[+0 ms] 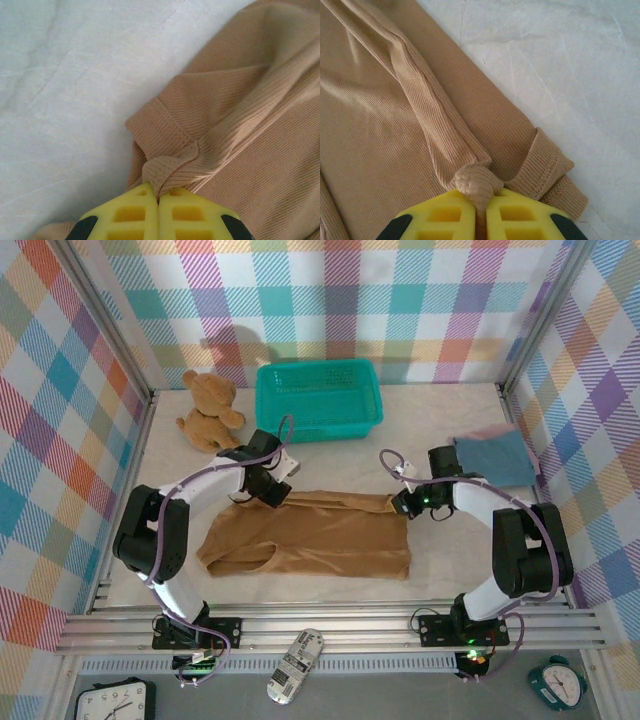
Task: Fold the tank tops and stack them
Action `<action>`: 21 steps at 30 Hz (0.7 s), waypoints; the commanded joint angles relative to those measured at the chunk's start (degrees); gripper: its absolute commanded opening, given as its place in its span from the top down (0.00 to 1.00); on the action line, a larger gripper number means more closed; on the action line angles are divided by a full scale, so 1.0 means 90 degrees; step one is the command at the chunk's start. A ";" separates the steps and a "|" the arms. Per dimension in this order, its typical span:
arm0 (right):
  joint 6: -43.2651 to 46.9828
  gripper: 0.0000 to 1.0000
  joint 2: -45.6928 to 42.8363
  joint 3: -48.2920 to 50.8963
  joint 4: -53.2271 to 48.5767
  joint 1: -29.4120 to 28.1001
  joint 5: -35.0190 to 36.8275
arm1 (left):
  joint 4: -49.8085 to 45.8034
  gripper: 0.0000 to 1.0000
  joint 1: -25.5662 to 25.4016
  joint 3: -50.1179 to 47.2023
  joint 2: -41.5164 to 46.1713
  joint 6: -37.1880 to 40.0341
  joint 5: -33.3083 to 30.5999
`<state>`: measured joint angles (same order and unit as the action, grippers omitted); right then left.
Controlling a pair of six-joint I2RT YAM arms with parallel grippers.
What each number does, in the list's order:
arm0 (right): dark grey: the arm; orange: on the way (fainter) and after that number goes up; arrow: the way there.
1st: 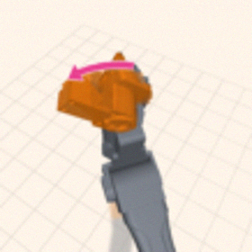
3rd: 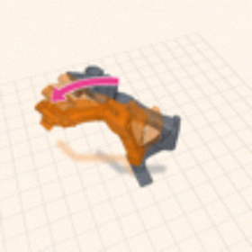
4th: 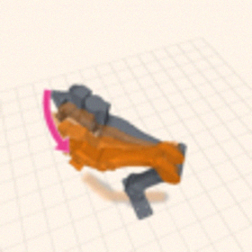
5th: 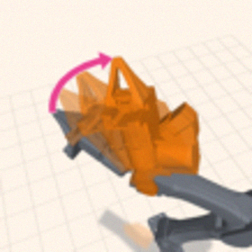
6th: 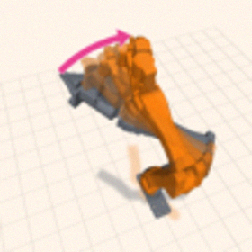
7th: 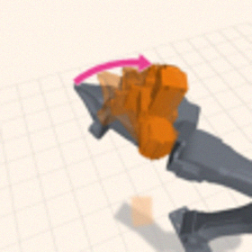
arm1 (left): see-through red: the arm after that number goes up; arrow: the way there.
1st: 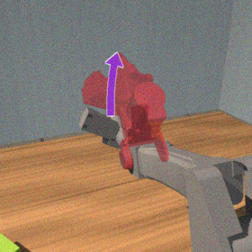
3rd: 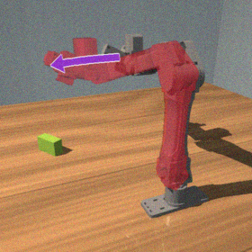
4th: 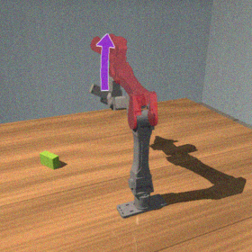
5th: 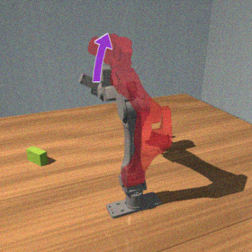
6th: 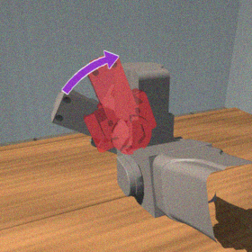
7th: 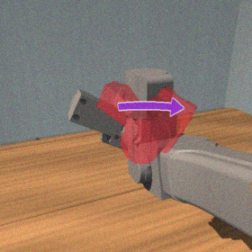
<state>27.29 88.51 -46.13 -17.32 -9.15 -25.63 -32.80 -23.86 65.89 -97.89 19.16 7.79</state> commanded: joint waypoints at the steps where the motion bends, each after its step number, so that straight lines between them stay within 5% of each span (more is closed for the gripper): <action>1: -0.0222 0.87 -0.0312 0.0139 0.0597 -0.0006 -0.0411 | 0.0007 0.98 0.0069 -0.0001 0.0180 0.0038 -0.0251; 16: 0.0589 0.82 0.0066 -0.0155 -0.0871 -0.0204 -0.0517 | -0.0400 0.96 -0.0171 -0.0722 0.0413 0.0117 -0.0016; 21: 0.0789 0.81 -0.0079 -0.0249 -0.1342 -0.0389 -0.0352 | -0.0509 0.88 -0.0274 -0.1054 0.0707 0.0179 -0.0213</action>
<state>31.09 88.33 -46.24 -24.25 -11.35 -28.51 -34.59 -25.87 57.82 -94.50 19.51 6.92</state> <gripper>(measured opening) 0.183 0.107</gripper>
